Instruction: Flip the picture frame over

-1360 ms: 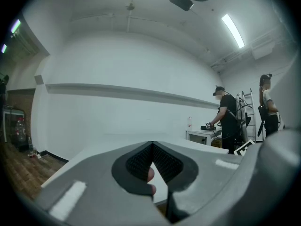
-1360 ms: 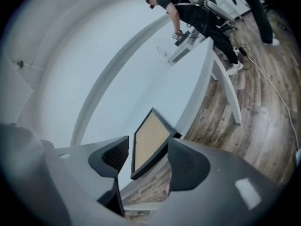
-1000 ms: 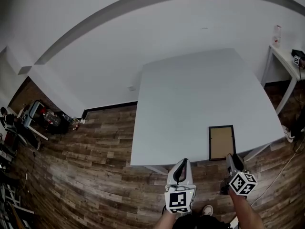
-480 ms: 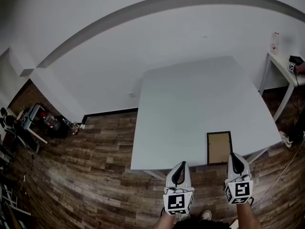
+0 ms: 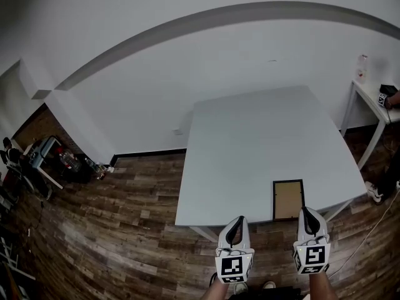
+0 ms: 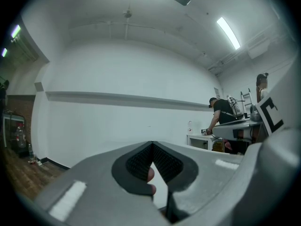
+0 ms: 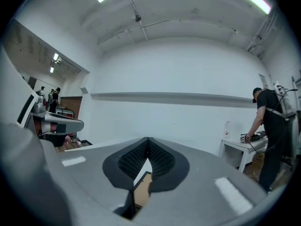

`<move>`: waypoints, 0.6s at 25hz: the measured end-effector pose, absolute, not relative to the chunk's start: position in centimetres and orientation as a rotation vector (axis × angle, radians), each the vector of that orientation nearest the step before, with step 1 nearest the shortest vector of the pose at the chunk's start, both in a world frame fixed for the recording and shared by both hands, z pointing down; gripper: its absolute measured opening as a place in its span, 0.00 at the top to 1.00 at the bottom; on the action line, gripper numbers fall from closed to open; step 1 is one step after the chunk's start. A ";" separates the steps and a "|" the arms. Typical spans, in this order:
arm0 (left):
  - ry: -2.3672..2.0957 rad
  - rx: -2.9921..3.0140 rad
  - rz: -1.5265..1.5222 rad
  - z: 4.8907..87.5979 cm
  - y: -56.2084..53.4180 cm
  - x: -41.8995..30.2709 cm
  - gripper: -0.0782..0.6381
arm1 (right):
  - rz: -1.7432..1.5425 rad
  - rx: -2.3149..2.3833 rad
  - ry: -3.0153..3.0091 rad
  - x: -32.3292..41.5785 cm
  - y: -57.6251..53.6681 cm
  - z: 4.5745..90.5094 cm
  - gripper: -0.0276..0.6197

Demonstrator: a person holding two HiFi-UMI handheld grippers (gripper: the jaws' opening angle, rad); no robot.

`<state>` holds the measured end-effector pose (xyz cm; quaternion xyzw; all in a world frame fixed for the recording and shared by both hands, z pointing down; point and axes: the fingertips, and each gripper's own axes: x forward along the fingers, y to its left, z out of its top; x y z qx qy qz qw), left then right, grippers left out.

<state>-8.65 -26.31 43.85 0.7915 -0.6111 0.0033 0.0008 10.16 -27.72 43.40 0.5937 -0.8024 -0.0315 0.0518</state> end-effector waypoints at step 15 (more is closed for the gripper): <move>-1.940 2.500 0.013 43.5 -25.7 -9.8 0.89 | -0.093 1.819 -2.445 9.9 -27.5 42.7 0.92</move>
